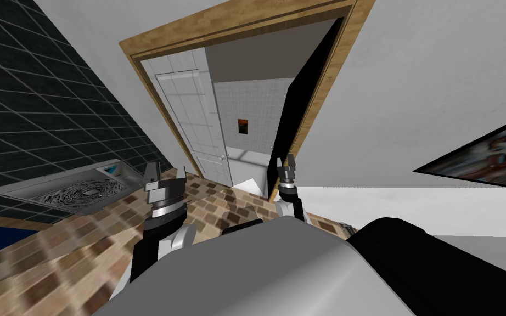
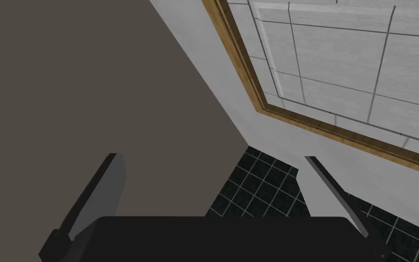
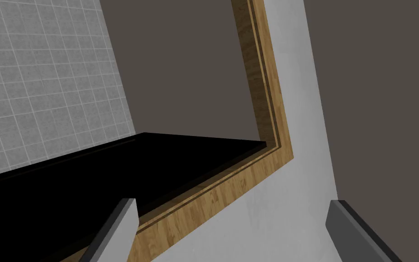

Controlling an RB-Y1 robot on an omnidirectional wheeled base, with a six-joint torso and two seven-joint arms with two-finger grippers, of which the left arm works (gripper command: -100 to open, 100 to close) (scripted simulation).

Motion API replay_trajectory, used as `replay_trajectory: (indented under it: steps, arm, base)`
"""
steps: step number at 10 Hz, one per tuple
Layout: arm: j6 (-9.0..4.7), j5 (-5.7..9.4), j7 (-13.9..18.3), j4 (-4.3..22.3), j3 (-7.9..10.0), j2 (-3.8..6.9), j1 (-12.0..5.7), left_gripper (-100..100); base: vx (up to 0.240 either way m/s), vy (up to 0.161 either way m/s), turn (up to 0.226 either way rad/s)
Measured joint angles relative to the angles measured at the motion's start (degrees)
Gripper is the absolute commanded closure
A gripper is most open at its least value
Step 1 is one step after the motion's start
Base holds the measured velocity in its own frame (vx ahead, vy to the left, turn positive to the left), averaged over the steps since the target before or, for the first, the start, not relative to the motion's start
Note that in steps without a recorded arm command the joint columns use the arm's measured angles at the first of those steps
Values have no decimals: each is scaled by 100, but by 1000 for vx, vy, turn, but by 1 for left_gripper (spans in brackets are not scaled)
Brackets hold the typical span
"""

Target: Push the door open

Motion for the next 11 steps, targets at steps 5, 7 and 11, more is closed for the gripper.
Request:
replay_trajectory:
  steps: [5,7,11]
  arm:
    - [-98,-224,-497,596,52,86,-156,-100]
    - [-161,-325,-735,869,76,127,-200,-100]
    - [-310,-514,-1181,1467,149,202,-346,-100]
  base:
    - [111,42,-70]
    - [90,58,-62]
    - [86,56,-69]
